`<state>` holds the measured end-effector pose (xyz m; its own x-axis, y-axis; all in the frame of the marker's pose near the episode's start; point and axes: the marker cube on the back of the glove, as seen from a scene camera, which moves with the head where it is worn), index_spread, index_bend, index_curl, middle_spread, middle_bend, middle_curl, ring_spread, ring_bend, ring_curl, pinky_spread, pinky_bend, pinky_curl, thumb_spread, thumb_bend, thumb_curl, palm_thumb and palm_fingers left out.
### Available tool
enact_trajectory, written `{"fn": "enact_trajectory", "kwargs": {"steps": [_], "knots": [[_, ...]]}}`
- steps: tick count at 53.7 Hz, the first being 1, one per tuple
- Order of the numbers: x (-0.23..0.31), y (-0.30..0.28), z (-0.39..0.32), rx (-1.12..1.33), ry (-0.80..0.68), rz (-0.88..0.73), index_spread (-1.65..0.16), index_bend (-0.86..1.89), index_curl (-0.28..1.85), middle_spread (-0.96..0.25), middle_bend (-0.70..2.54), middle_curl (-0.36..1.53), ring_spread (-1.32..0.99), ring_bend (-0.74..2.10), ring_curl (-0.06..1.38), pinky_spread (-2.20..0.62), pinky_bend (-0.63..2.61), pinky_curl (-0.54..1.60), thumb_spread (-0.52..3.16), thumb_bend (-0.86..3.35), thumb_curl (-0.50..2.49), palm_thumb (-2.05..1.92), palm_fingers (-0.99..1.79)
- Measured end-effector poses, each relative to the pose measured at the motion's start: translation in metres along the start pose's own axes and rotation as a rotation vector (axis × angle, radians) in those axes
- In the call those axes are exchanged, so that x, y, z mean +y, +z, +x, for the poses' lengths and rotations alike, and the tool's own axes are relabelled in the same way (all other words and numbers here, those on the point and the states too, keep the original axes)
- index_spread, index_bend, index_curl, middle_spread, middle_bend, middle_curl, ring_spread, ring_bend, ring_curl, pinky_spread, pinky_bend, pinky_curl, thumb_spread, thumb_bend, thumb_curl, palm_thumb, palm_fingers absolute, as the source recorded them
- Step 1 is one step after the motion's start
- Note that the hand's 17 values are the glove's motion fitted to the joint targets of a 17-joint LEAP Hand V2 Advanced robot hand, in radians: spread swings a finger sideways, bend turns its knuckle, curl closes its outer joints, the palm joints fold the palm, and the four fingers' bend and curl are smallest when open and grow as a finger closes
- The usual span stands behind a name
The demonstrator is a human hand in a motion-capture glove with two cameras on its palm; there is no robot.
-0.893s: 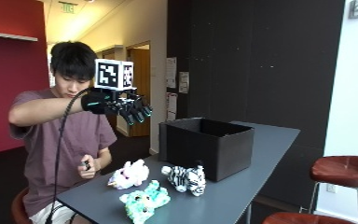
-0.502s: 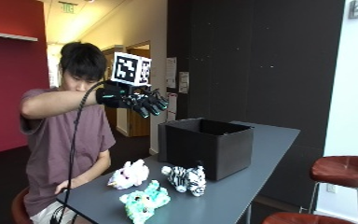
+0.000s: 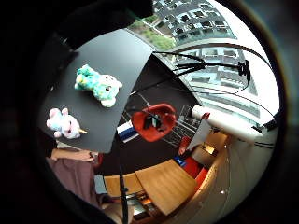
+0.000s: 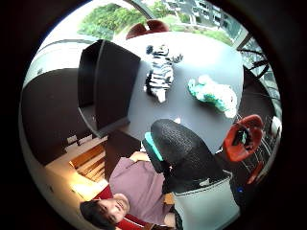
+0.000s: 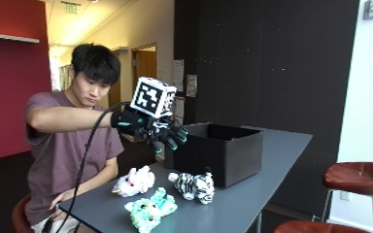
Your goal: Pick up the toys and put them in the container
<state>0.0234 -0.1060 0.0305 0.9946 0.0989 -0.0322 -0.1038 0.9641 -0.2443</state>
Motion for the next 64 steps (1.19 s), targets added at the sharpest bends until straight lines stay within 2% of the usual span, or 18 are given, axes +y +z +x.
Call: {"fn": "enact_trajectory", "kwargs": {"steps": [8,15,26,35,36,37,40,48,52,60,64], "knots": [[-0.023,0.040,0.017,-0.009,0.033,-0.042,-0.20,0.03,0.10,0.03,0.12,0.21,0.02,0.37,0.22,0.03,0.90,0.34,1.25,-0.04,0.21,-0.04,-0.32],[-0.050,0.115,0.033,-0.040,0.072,-0.086,-0.19,0.04,0.10,0.04,0.12,0.21,0.02,0.35,0.23,0.04,0.90,0.34,1.22,-0.03,0.23,-0.03,-0.30],[-0.061,0.185,0.032,-0.078,0.012,-0.100,-0.18,0.05,0.09,0.06,0.14,0.22,0.02,0.39,0.25,0.04,0.93,0.35,1.17,-0.03,0.25,-0.02,-0.23],[-0.064,0.193,0.021,0.091,0.014,0.047,-0.21,0.20,0.15,-0.02,0.21,0.25,-0.03,0.52,0.27,-0.01,0.95,0.34,1.13,-0.01,0.29,0.04,0.21],[-0.064,0.193,0.020,0.086,0.006,0.059,-0.21,0.19,0.16,-0.03,0.20,0.25,-0.04,0.53,0.28,-0.01,0.95,0.34,1.13,-0.01,0.29,0.05,0.21],[-0.063,0.193,0.020,0.074,-0.005,0.070,-0.21,0.18,0.16,-0.07,0.24,0.26,-0.09,0.64,0.31,-0.05,0.93,0.34,1.12,-0.01,0.30,0.05,0.35],[-0.062,0.192,0.017,0.028,-0.028,0.103,-0.22,0.24,0.18,-0.10,0.40,0.32,-0.18,0.73,0.32,-0.11,0.84,0.30,1.15,0.01,0.30,0.09,0.66],[-0.055,0.193,0.005,-0.059,-0.043,0.133,-0.24,0.39,0.25,-0.19,0.59,0.41,-0.31,0.89,0.40,-0.25,0.77,0.30,1.29,0.14,0.36,0.33,0.98],[-0.050,0.193,-0.002,-0.057,-0.032,0.081,-0.25,0.49,0.31,-0.24,0.66,0.46,-0.35,0.93,0.43,-0.29,0.82,0.33,1.17,0.21,0.46,0.53,1.12],[-0.036,0.186,-0.016,-0.066,-0.050,-0.129,-0.27,0.71,0.43,-0.27,0.83,0.56,-0.39,1.02,0.50,-0.32,0.82,0.37,0.99,0.20,0.55,0.60,1.20],[-0.023,0.167,-0.029,-0.051,-0.045,-0.179,-0.27,0.83,0.49,-0.27,0.94,0.62,-0.38,1.09,0.52,-0.32,0.80,0.38,0.92,0.18,0.59,0.60,1.23]]}}
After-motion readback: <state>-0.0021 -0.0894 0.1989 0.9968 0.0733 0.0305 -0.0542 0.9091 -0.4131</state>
